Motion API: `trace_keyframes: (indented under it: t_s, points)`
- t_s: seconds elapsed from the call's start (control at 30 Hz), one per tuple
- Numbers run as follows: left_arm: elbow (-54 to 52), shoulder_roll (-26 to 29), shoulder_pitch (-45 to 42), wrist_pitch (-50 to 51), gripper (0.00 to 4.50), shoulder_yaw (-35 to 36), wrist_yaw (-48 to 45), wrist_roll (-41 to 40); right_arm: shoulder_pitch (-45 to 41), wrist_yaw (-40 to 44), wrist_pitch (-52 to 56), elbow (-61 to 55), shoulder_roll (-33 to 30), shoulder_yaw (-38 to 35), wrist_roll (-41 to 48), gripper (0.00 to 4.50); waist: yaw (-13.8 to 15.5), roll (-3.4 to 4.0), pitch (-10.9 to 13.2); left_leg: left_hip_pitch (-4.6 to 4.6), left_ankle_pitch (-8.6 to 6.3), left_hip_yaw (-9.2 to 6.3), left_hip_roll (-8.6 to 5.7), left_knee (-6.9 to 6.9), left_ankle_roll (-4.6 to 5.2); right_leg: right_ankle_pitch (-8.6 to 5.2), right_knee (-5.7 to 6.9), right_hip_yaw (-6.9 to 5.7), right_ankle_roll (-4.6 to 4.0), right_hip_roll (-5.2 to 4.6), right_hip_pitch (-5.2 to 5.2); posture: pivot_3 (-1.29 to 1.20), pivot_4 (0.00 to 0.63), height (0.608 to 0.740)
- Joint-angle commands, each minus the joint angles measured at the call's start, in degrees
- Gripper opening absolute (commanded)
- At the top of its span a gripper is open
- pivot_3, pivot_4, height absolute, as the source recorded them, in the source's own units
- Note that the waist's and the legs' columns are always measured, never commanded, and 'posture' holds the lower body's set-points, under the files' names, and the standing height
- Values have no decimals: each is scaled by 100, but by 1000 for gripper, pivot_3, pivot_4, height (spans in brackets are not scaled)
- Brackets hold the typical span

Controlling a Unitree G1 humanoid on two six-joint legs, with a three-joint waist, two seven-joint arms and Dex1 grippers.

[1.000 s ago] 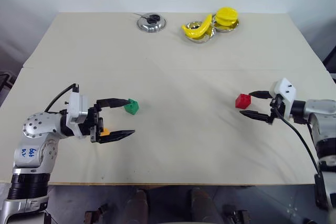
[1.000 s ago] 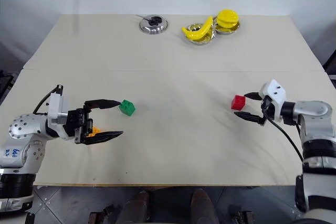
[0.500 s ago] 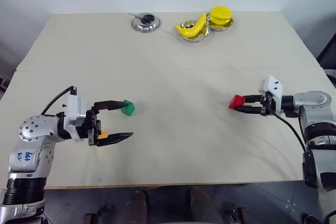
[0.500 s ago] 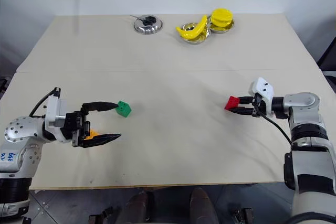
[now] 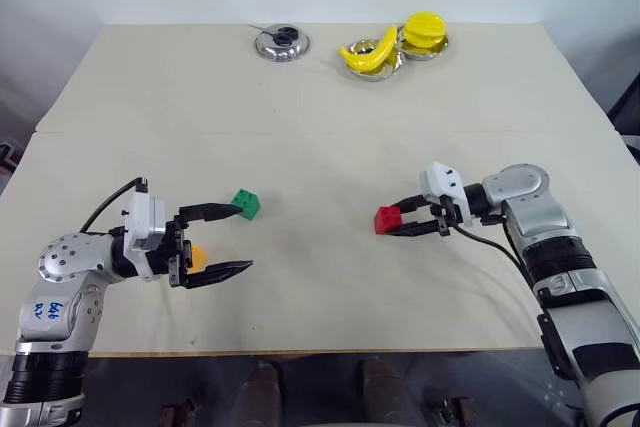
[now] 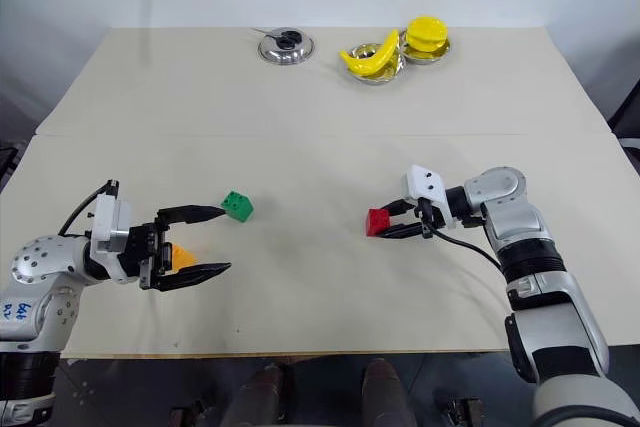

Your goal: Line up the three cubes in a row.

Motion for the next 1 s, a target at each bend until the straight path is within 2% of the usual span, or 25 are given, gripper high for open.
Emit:
trace_keyframes:
  t_s: [0.03, 0.1, 0.27, 0.4, 0.5, 0.57, 0.7, 0.8, 0.87, 1.0]
  points:
    - [-214, 86, -39, -12, 4500, 112, 6, -91, -174, 46, -258, 253, 72, 48, -150, 1476, -9, 0, 0, 0, 0, 0, 0, 0, 0, 0, 1, 0, 0, 1, 0, 0, 150, 740]
    - [-203, 98, -46, -15, 4500, 127, 9, -88, -203, 113, -354, 355, 108, 60, -161, 1476, -26, 0, 0, 3, 0, 0, 3, -2, -1, 0, 2, 0, 0, 5, 0, 0, 150, 740]
    - [-197, 96, -41, -27, 4500, 190, 55, -99, -244, 8, -453, 428, 206, -102, -42, 3151, -25, 0, 0, 3, 0, 0, 4, -3, -1, 0, 1, 0, -1, 6, 0, 0, 150, 740]
    - [-74, 161, 157, 62, 4500, 778, 469, -149, -9, 395, -114, -393, -35, -858, 988, 4383, -25, 1, 1, 0, 0, -1, 5, -6, -1, 0, -1, 0, -1, 6, -2, 0, 150, 740]
    - [253, 195, 339, 139, 4500, 1507, 825, -288, 319, 172, -253, -911, -279, -1408, 1409, 4448, -3, 1, 1, -1, -2, -3, 6, -8, 0, 0, -5, -1, -1, 5, -3, 0, 150, 740]
    - [557, 305, 518, 104, 4500, 1893, 879, -237, 638, 370, 111, -1361, -443, -1730, 1930, 4448, 5, 0, 1, 0, -4, -2, 5, -8, 2, 0, -5, -1, -1, 4, -1, 0, 150, 740]
    - [1403, 625, 1076, 217, 4500, 2494, 588, -241, 1580, 493, 910, -2408, -1152, -1611, 2627, 4448, 6, 2, 1, 0, -14, -1, 5, -12, 18, -1, -8, 0, -2, 4, -1, 0, 150, 740]
    - [1953, 750, 1480, 91, 4500, 2732, 433, -108, 2021, 325, 1140, -2829, -1223, -1852, 2807, 4448, -14, 3, 2, 1, -20, 2, 4, -12, 28, -2, -8, 1, -5, 3, -1, 0, 150, 740]
    - [2150, 791, 1663, 38, 4500, 2797, 375, -74, 2299, 285, 930, -3025, -1193, -1947, 2822, 4448, -7, 3, 2, 9, -23, 7, 8, -12, 32, -3, -4, 1, -7, 6, -1, 0, 150, 740]
    - [2101, 727, 1937, 10, 4500, 2686, 240, -75, 2911, 245, 705, -3368, -1208, -2057, 2764, 4448, 58, 0, 1, 4, -26, 5, 6, -9, 28, -3, -5, 0, -7, 4, 1, 0, 150, 740]
